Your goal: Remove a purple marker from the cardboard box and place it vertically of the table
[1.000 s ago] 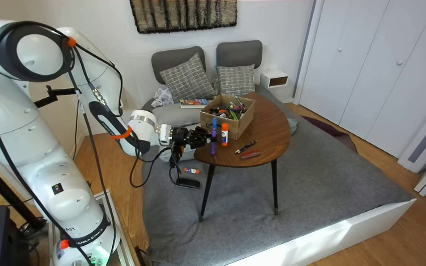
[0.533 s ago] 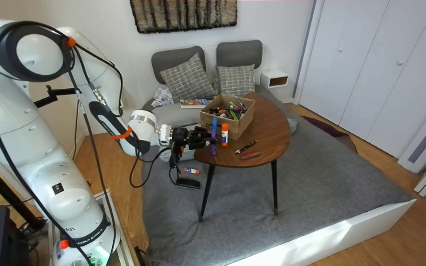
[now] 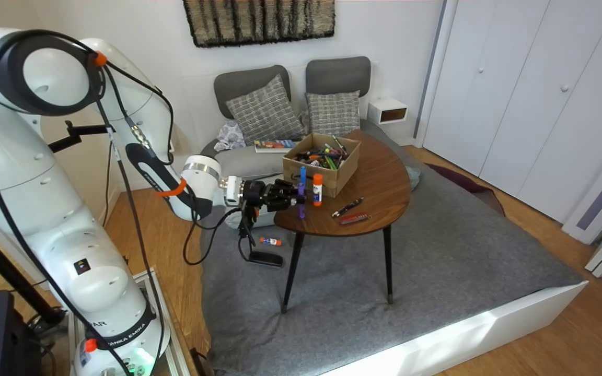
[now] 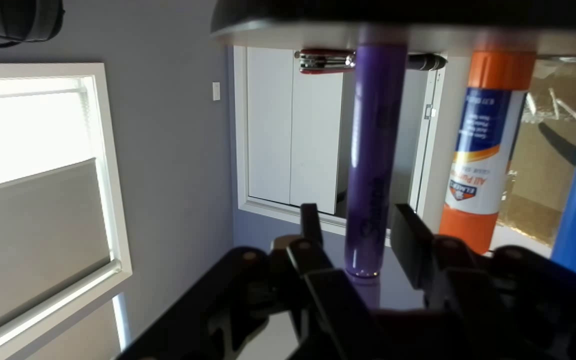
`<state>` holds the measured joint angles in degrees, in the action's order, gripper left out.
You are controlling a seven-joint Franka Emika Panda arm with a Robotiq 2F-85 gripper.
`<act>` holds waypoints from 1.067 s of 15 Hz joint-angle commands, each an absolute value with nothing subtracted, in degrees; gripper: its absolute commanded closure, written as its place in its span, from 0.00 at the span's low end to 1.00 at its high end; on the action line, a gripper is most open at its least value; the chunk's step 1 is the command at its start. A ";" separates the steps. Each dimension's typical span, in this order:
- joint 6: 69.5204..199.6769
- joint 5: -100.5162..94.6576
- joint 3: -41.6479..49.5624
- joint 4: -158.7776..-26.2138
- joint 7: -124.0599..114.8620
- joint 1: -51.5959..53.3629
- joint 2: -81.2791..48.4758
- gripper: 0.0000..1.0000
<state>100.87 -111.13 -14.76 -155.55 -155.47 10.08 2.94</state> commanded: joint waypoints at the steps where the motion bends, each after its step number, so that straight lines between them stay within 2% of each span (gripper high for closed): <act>1: 102.95 -112.70 -13.62 -155.61 -157.41 11.24 3.36 0.28; 5: 105.70 -113.98 -13.69 -155.75 -157.39 11.65 4.46 0.01; 16: 130.55 -112.87 -9.94 -155.51 -149.09 12.21 16.99 0.00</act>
